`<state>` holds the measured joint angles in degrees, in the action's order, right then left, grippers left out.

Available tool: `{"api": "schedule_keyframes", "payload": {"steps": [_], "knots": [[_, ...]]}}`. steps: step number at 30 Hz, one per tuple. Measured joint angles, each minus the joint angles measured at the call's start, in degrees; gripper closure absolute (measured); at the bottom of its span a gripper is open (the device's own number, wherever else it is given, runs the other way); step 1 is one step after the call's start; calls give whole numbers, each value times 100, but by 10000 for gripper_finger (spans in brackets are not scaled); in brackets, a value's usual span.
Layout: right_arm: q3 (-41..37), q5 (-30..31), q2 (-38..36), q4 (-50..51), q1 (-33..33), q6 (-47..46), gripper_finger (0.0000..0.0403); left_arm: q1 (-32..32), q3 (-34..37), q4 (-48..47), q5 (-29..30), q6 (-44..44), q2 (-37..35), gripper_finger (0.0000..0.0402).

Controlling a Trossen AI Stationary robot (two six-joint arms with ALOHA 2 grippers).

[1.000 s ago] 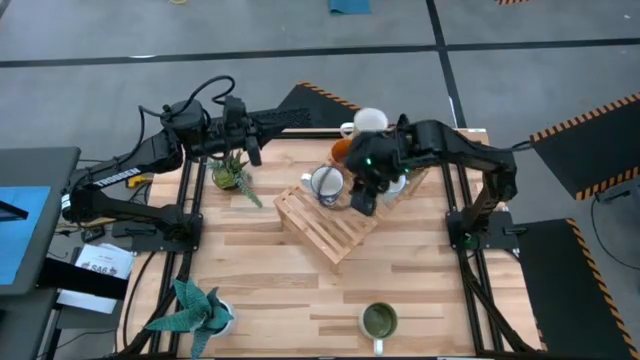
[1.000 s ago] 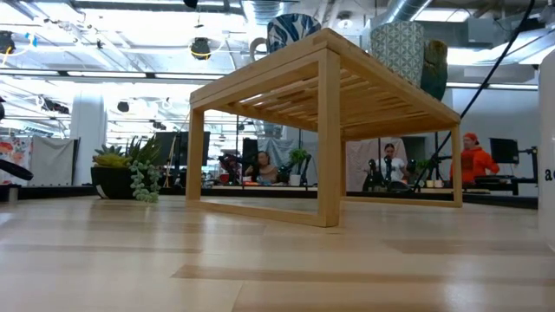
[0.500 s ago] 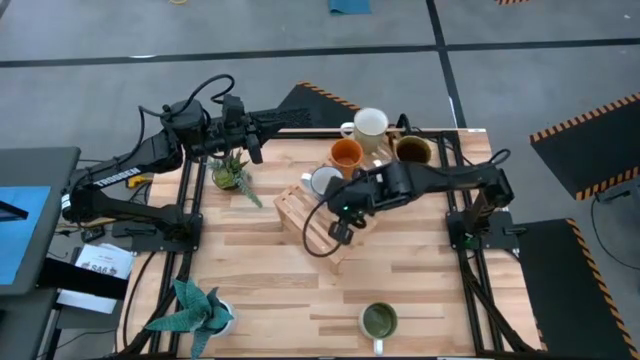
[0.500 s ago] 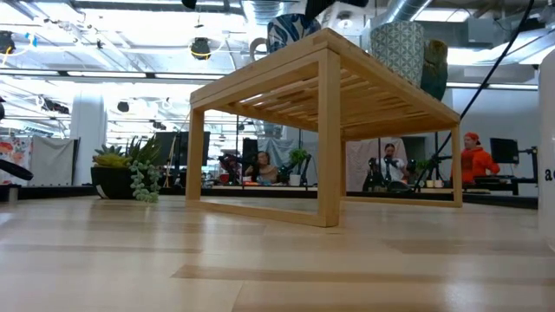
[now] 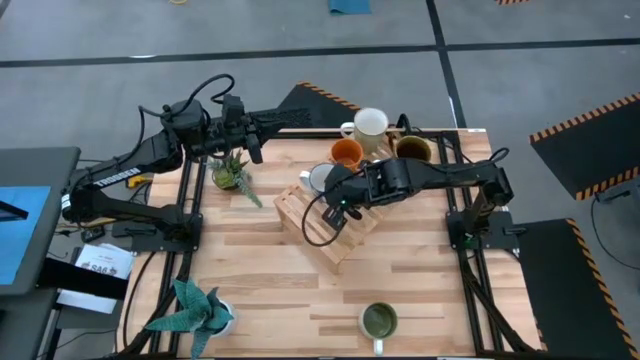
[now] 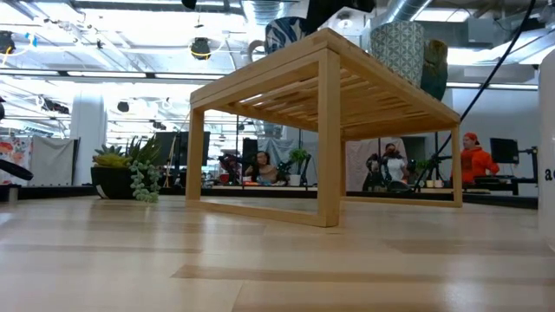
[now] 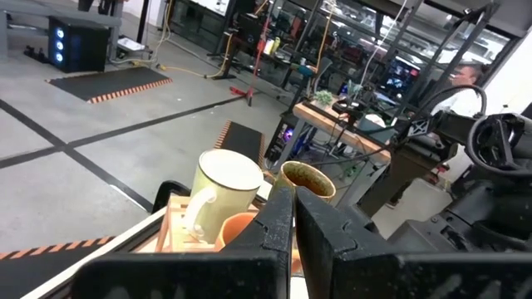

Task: Place coffee mugs
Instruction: Put the blue white mug on the shelf, then put the green white mug on the shelf

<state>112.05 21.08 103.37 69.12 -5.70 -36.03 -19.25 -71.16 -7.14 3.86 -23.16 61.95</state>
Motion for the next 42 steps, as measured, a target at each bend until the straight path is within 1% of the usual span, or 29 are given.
{"api": "schedule_keyframes", "payload": {"steps": [5,10,13,15,17,20,22,23,25,27,30,33,35,37,39,42], "knots": [[0,2,0,-214,113,28,386,0,0,-3,0,1,0,401],[0,-28,0,-194,178,171,386,-2,0,-77,0,2,0,401],[-1,-380,-70,-143,150,438,375,-1,0,-147,0,2,0,401],[2,-663,-229,33,23,622,357,-2,0,-153,0,2,0,401],[6,-885,-426,488,-149,647,341,-2,0,-164,0,2,0,401],[11,-951,-570,1392,-524,484,328,-2,0,-168,0,6,0,401],[-1,-977,-578,1952,-783,68,324,-2,0,-165,0,84,0,402],[-32,-1030,-593,2077,-930,-176,322,-2,0,-166,0,143,0,401],[-325,-1243,-744,1969,-1235,-660,318,-2,0,-164,0,234,0,401],[-859,-1604,-977,1535,-1554,-1231,310,-2,0,-164,0,249,0,401],[-1902,-2186,-1361,601,-2059,-2197,289,-2,0,-163,0,249,0,401],[-2914,-2536,-1678,-461,-2525,-3351,258,-1,0,-161,0,249,0,402],[-3452,-2575,-1773,-1193,-2788,-4123,234,-2,0,-158,-2,249,0,401],[-3829,-2601,-1757,-1659,-3008,-4770,211,-2,0,-159,-2,249,0,401],[-4017,-2697,-1625,-1932,-3159,-5298,191,-2,0,-157,-2,249,0,401],[-4063,-2797,-1301,-2226,-3244,-5639,172,-1,0,-157,-2,249,0,401]]}}
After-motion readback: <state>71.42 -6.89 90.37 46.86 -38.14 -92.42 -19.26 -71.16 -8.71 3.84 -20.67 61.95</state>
